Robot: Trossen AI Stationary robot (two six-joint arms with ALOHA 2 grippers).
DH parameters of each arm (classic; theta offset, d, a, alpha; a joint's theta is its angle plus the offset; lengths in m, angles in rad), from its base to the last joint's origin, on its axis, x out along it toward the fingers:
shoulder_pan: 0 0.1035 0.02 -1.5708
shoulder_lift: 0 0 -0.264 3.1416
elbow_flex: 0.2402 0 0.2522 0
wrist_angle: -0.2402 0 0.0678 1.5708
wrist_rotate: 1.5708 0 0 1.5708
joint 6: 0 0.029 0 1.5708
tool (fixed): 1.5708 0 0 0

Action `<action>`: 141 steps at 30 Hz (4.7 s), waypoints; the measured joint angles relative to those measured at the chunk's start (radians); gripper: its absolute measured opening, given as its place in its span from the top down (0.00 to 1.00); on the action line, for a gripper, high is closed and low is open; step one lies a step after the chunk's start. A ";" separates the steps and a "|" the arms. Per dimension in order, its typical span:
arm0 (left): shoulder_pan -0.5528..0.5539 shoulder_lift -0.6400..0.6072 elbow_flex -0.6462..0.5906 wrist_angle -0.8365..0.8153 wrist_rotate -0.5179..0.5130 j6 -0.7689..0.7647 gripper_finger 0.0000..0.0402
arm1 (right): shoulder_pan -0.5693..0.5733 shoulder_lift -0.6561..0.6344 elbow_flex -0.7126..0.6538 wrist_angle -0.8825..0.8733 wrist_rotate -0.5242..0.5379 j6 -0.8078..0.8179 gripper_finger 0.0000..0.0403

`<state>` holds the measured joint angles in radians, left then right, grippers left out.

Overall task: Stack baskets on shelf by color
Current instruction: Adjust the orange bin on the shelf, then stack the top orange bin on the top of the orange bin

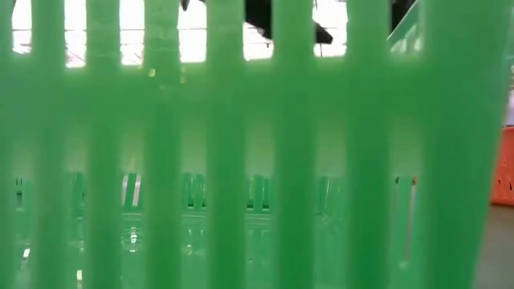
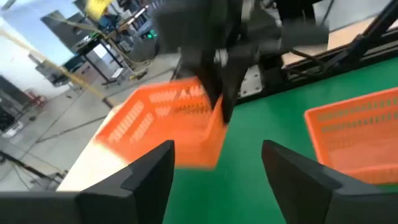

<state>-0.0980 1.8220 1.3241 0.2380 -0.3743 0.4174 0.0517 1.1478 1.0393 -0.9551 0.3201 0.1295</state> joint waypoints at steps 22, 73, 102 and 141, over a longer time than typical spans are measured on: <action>-0.008 0.127 0.158 -0.202 0.071 0.041 0.64 | 0.234 0.067 0.008 0.206 0.094 0.033 1.00; 0.507 -0.007 0.295 -0.811 0.452 0.211 0.96 | 0.484 -0.425 -0.296 0.908 0.719 -0.247 0.61; 0.225 -0.123 0.236 -0.509 0.427 0.084 0.47 | 0.554 -0.433 -0.298 0.942 0.722 -0.294 0.61; 0.047 0.762 0.972 -0.615 0.311 -0.488 0.57 | 0.615 -0.433 -0.298 1.093 0.725 -0.483 0.61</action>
<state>-0.0509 2.5838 2.2963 -0.3773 -0.0629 -0.0709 0.6662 0.7143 0.7414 0.1379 1.0455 -0.3538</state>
